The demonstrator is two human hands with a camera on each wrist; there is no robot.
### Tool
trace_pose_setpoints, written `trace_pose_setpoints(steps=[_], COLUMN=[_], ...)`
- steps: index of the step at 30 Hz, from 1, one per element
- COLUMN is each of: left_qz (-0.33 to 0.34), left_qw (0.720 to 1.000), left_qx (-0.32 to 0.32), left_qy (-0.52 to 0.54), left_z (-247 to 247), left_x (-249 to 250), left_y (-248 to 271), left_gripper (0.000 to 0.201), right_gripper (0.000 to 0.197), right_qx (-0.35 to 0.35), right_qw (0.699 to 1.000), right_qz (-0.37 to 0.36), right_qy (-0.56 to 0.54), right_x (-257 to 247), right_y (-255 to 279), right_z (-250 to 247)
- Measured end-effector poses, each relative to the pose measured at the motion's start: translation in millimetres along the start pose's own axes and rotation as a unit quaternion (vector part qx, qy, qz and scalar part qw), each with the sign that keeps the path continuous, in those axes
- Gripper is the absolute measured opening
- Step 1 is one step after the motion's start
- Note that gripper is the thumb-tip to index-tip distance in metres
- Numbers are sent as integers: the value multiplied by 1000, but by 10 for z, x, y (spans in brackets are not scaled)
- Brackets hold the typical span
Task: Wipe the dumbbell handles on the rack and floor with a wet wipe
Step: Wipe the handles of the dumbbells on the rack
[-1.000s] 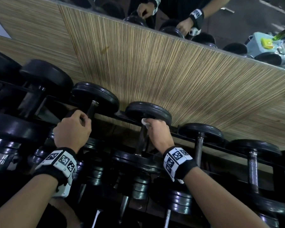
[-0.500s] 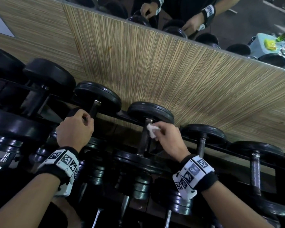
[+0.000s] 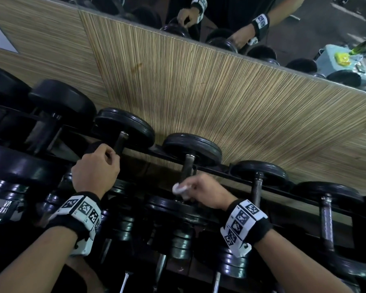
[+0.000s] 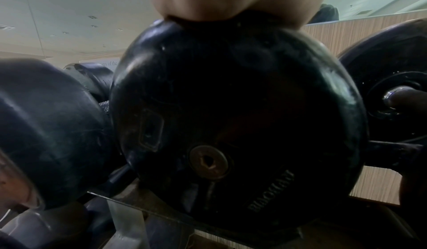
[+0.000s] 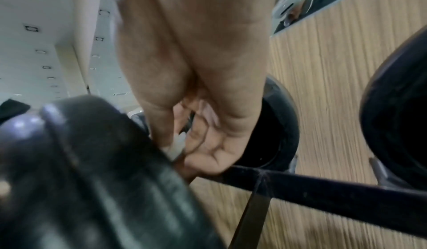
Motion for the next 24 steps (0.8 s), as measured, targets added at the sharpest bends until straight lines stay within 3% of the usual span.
trace_pose_setpoints(steps=[3,4,6,9,12,17,19,21,24], left_qz=[0,0,2,7,11,7,5,6,7], left_qw=[1000,1000,1000,1000,1000,1000,1000,1000,1000], left_qx=[1,-1,-1,2,3,3,2,0,3], left_qy=[0,0,1,5,3,5,5,3,1], left_z=[13,16,16,4,6,-15,-11,-6,3], left_x=[-15,-16,-15,-12,-9,10,3,4,-8], left_y=[-5,-4,1,0,1,18,14,4,2], left_gripper=[13,13,13,13,13,13,13,13,14], right_gripper=[23,24,27,31,30,22,19,17,25], right_qx=[206,233,206,168,135,-69,-76,-17,174], right_qw=[977,967,960,964,975,992,992,998,979], right_qz=[19,35,82,117,108,62,43,46,65], right_qy=[45,96,169,169,141,83,86,50,83], right_x=[-120,-184,-255,-200,-158,-55,-29,-27,-143], right_y=[105,104,12,-72,-92,-83,-73,-73,-2], right_z=[-474,-546,-532,-404,-311,160,216,70,-404])
Point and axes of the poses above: each hand's wrist, its own y-axis away from the middle knuckle, its own z-axis out of the palm, x = y × z, the point moved 8 cm from there along -y, towards the middle knuckle, and after that the axes turned 13 degrees about -x, right-handed, at the moved point
